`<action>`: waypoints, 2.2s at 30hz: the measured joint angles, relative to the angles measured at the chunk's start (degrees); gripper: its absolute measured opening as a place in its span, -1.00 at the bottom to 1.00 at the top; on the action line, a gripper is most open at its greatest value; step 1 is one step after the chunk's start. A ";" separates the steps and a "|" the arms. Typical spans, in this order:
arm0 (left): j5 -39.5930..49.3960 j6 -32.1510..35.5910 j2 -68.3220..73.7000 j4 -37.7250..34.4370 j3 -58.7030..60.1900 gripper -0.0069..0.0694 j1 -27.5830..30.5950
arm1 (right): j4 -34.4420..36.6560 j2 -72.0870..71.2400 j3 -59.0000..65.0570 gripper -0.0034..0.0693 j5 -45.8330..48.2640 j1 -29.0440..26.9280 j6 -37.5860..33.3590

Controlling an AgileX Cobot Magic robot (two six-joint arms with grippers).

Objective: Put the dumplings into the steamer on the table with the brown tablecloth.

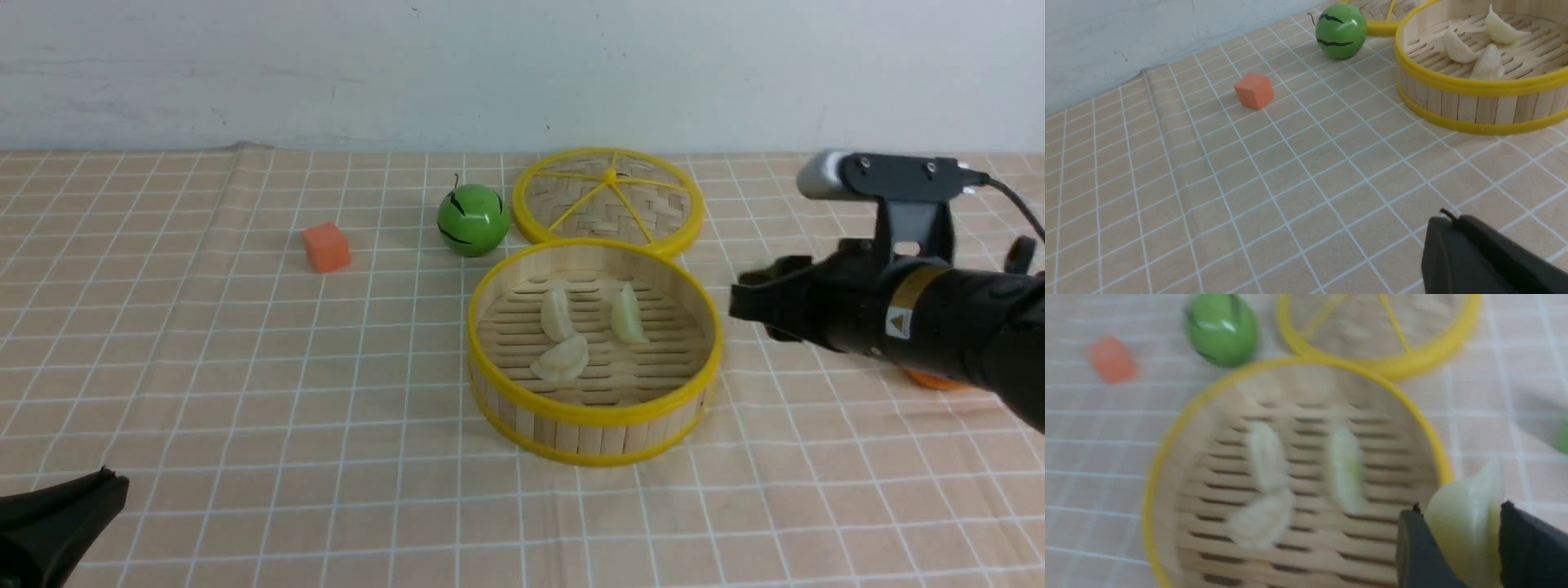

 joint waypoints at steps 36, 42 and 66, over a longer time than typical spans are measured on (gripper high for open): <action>0.94 -1.52 0.00 -0.05 0.00 -0.77 0.00 | -23.20 -27.88 -11.76 0.09 26.15 2.35 1.50; 0.94 -1.52 0.00 -0.05 0.00 -0.75 0.00 | -25.39 -45.41 -4.45 -0.43 39.83 2.35 2.01; 0.94 -1.52 0.00 -0.05 0.00 -0.69 0.00 | -38.32 -66.64 47.34 -0.92 -3.65 2.35 35.27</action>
